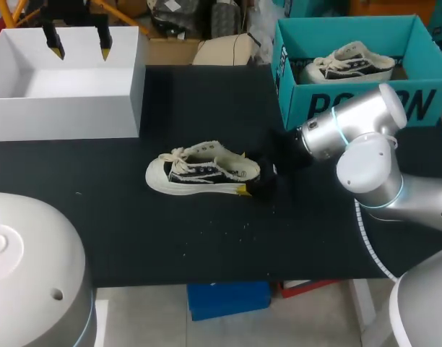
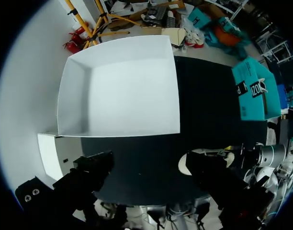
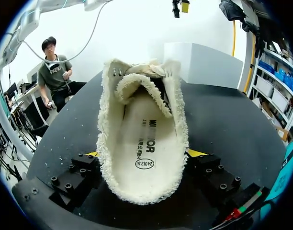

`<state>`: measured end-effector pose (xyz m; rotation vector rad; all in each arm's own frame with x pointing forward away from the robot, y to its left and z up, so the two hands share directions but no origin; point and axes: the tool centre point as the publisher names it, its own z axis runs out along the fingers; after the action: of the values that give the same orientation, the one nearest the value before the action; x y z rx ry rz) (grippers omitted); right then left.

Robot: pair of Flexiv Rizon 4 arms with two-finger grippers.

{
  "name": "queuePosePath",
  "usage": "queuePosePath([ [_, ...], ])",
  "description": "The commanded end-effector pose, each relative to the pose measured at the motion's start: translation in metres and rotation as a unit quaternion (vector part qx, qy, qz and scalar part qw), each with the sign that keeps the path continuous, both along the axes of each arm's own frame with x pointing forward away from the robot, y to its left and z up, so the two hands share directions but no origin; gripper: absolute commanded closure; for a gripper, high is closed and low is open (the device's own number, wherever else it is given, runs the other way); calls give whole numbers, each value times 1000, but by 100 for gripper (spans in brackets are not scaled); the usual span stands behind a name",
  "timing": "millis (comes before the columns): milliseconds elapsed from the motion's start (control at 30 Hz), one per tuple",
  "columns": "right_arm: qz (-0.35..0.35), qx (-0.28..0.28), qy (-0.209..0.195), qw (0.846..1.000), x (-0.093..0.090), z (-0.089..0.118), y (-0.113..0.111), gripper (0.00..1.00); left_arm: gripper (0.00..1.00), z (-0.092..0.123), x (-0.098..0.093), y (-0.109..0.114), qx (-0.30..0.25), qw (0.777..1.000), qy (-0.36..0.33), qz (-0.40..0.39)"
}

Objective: Take the shoe out of the shoebox, open the shoe tongue, remove and reinsert the insole, then place the shoe into the shoebox

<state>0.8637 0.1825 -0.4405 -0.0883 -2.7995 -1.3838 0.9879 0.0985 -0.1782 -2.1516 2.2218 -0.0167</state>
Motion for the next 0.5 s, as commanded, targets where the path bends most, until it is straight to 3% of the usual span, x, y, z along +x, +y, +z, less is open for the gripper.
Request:
queuePosePath([
  [33, -1, 0, 0, 1000, 1, -3, 3, 100, 0, 4, -22, -29, 22, 999, -23, -6],
  [333, -1, 0, 0, 1000, 1, -3, 3, 100, 0, -6, -55, -91, 34, 999, -14, -18],
  [500, -1, 0, 0, 1000, 1, -3, 3, 100, 0, -6, -57, -95, 33, 999, -11, -17],
])
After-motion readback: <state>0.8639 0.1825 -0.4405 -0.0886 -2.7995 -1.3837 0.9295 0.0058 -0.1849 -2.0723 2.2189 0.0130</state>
